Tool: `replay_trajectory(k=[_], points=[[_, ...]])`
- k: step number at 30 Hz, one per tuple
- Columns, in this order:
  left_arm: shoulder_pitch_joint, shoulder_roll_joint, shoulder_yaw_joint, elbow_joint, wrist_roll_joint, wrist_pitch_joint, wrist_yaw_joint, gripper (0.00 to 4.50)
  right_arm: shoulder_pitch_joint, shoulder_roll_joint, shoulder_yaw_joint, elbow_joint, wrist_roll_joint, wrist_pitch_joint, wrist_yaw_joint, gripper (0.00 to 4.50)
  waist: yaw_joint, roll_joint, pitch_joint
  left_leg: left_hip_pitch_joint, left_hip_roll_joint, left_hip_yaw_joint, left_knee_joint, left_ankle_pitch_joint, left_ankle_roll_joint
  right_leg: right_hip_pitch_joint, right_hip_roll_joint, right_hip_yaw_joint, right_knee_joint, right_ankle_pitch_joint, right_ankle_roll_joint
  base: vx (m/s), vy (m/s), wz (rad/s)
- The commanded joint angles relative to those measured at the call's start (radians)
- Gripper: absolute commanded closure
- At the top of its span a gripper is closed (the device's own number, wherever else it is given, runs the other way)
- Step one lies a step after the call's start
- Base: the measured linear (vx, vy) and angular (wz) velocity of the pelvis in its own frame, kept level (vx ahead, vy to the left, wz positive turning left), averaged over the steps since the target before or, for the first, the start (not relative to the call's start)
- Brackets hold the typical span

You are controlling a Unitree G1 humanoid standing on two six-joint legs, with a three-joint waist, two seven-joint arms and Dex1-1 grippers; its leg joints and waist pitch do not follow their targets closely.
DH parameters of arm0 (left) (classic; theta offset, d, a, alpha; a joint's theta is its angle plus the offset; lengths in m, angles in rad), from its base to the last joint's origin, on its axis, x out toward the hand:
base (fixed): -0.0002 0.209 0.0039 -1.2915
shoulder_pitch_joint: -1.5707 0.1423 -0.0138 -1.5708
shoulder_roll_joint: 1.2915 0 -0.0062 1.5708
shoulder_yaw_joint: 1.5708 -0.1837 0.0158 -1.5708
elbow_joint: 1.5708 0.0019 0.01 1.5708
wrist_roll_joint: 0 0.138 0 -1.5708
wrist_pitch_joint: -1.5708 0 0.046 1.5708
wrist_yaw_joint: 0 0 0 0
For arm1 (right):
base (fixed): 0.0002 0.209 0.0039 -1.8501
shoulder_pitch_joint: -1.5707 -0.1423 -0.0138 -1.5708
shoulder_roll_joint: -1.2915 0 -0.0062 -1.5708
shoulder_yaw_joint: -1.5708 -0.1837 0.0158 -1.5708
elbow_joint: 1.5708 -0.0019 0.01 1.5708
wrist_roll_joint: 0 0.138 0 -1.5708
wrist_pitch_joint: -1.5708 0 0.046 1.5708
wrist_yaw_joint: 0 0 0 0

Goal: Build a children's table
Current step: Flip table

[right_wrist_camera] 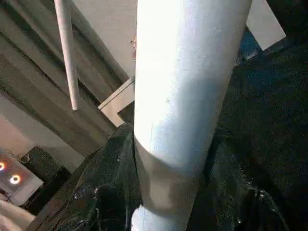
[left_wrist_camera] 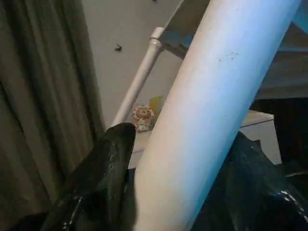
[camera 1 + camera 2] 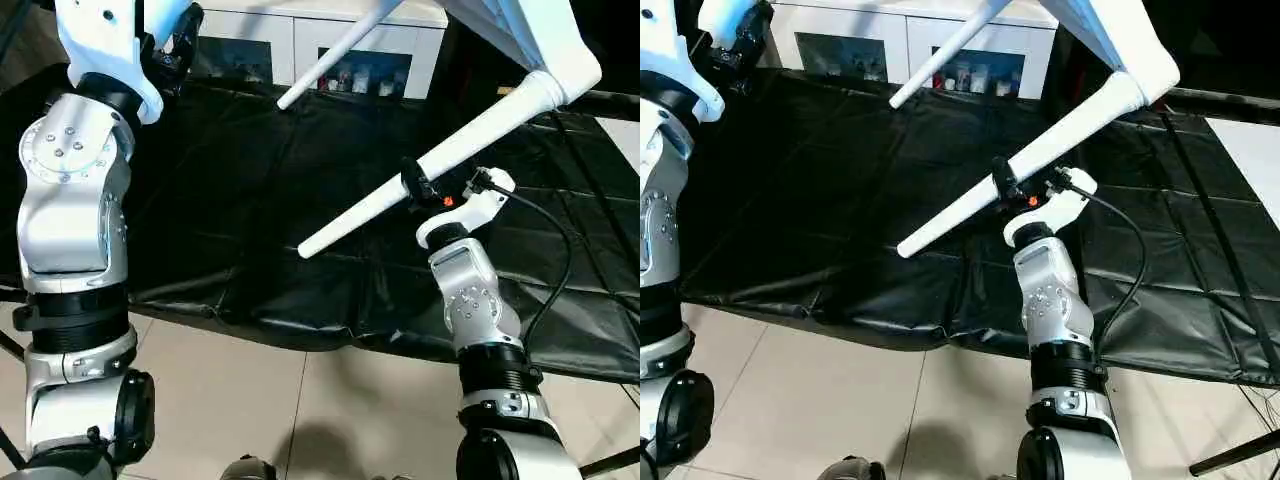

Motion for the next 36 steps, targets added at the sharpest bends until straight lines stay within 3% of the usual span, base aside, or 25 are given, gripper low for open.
replay_trajectory(k=[1, 4, 8, 12, 16, 19, 21, 22, 24, 25, 26, 29, 31, 32, 33, 36], points=[[0.028, -0.042, 0.046, -0.021, -0.091, -0.033, 0.022, 2.0, -0.049, -0.037, 0.005, -0.059, -0.029, -0.051, 0.007, 2.87, -0.001, -0.014, -0.086, 0.034, 0.031, -0.003, -0.065, -0.146, 0.03, 0.044, -0.036, 0.021, -0.055, -0.139, -0.19, 0.0, 0.0, 0.0], [0.05, -0.05, 0.05, -0.022, -0.096, -0.051, 0.022, 2.01, -0.05, -0.049, 0.015, -0.082, -0.047, -0.061, 0.007, 2.88, 0.002, -0.014, -0.087, 0.032, 0.031, -0.002, -0.063, -0.124, 0.04, 0.045, -0.035, 0.021, -0.052, -0.116, -0.195, 0.0, 0.0, 0.0], [0.174, -0.09, 0.064, -0.02, -0.106, -0.155, 0.022, 2.17, -0.047, -0.112, 0.058, -0.206, -0.14, -0.1, 0.004, 2.89, 0.0, -0.019, -0.088, 0.028, 0.032, -0.002, -0.061, -0.102, 0.049, 0.05, -0.033, 0.021, -0.051, -0.092, -0.192, 0.0, 0.0, 0.0], [0.243, -0.11, 0.062, -0.01, -0.1, -0.184, 0.034, 2.37, -0.013, -0.14, 0.08, -0.306, -0.178, -0.093, -0.006, 2.89, 0.0, -0.019, -0.088, 0.034, 0.034, 0.0, -0.061, -0.115, 0.058, 0.044, -0.03, 0.022, -0.053, -0.099, -0.176, 0.0, 0.0, 0.0], [0.288, -0.12, 0.045, 0.018, -0.094, -0.189, 0.033, 2.68, 0.071, -0.174, 0.143, -0.434, -0.278, -0.083, -0.021, 2.91, 0.0, -0.021, -0.08, 0.046, 0.039, 0.0, -0.068, -0.184, 0.011, 0.035, -0.024, 0.023, -0.062, -0.138, -0.15, 0.0, 0.0, 0.0], [0.302, -0.118, 0.033, 0.037, -0.088, -0.2, 0.034, 2.81, 0.116, -0.174, 0.163, -0.493, -0.306, -0.073, -0.032, 2.91, 0.006, -0.021, -0.08, 0.053, 0.041, -0.001, -0.073, -0.231, -0.014, 0.03, -0.023, 0.024, -0.066, -0.152, -0.135, 0.0, 0.0, 0.0], [0.295, -0.119, 0.014, 0.079, -0.091, -0.234, 0.024, 2.82, 0.2, -0.164, 0.19, -0.569, -0.361, -0.075, -0.068, 2.91, 0.013, -0.018, -0.077, 0.059, 0.042, 0.0, -0.077, -0.273, -0.031, 0.023, -0.022, 0.026, -0.071, -0.18, -0.122, 0.0, 0.0, 0.0], [0.292, -0.119, 0.008, 0.089, -0.094, -0.238, 0.016, 2.82, 0.217, -0.164, 0.197, -0.586, -0.38, -0.08, -0.079, 2.91, 0.012, -0.022, -0.075, 0.061, 0.042, 0.0, -0.078, -0.307, -0.038, 0.02, -0.022, 0.028, -0.074, -0.2, -0.114, 0.0, 0.0, 0.0], [0.29, -0.12, -0.008, 0.11, -0.095, -0.247, -0.001, 2.85, 0.243, -0.163, 0.208, -0.61, -0.414, -0.08, -0.103, 2.91, 0.012, -0.021, -0.075, 0.057, 0.042, -0.004, -0.083, -0.332, -0.052, 0.024, -0.025, 0.028, -0.074, -0.222, -0.103, 0.0, 0.0, 0.0], [0.288, -0.125, -0.036, 0.16, -0.094, -0.261, -0.031, 2.85, 0.29, -0.163, 0.229, -0.642, -0.488, -0.069, -0.155, 2.91, 0.012, -0.021, -0.074, 0.057, 0.042, -0.005, -0.084, -0.344, -0.059, 0.022, -0.026, 0.028, -0.076, -0.237, -0.091, 0.0, 0.0, 0.0], [0.287, -0.125, -0.038, 0.164, -0.093, -0.262, -0.032, 2.85, 0.293, -0.163, 0.231, -0.644, -0.493, -0.068, -0.159, 2.91, 0.013, -0.02, -0.074, 0.059, 0.041, -0.004, -0.084, -0.348, -0.063, 0.02, -0.025, 0.029, -0.077, -0.241, -0.087, 0.0, 0.0, 0.0], [0.279, -0.12, -0.074, 0.266, -0.051, -0.312, -0.029, 2.86, 0.362, -0.173, 0.272, -0.662, -0.609, -0.061, -0.215, 2.91, 0.01, -0.024, -0.069, 0.058, 0.038, -0.005, -0.088, -0.395, -0.079, 0.019, -0.028, 0.033, -0.087, -0.302, -0.067, 0.0, 0.0, 0.0], [0.272, -0.118, -0.072, 0.315, -0.035, -0.336, -0.011, 2.86, 0.379, -0.17, 0.278, -0.658, -0.626, -0.059, -0.228, 2.91, 0.006, -0.024, -0.071, 0.052, 0.038, -0.012, -0.092, -0.408, -0.081, 0.029, -0.034, 0.03, -0.086, -0.326, -0.059, 0.0, 0.0, 0.0], [0.264, -0.112, -0.072, 0.361, -0.018, -0.351, 0.004, 2.86, 0.387, -0.171, 0.279, -0.637, -0.625, -0.056, -0.229, 2.91, 0.003, -0.009, -0.071, 0.054, 0.039, -0.014, -0.092, -0.419, -0.085, 0.025, -0.034, 0.031, -0.085, -0.328, -0.059, 0.0, 0.0, 0.0], [0.261, -0.11, -0.069, 0.375, -0.015, -0.353, 0.011, 2.86, 0.388, -0.173, 0.279, -0.626, -0.621, -0.055, -0.226, 2.91, -0.002, -0.019, -0.065, 0.06, 0.036, -0.012, -0.09, -0.47, -0.085, 0.017, -0.03, 0.029, -0.095, -0.379, -0.051, 0.0, 0.0, 0.0], [0.251, -0.081, -0.082, 0.434, 0.012, -0.386, 0.016, 2.86, 0.382, -0.175, 0.285, -0.573, -0.597, -0.048, -0.208, 2.91, -0.011, -0.019, -0.064, 0.057, 0.036, -0.019, -0.091, -0.49, -0.078, 0.02, -0.037, 0.028, -0.103, -0.443, -0.048, 0.0, 0.0, 0.0]])
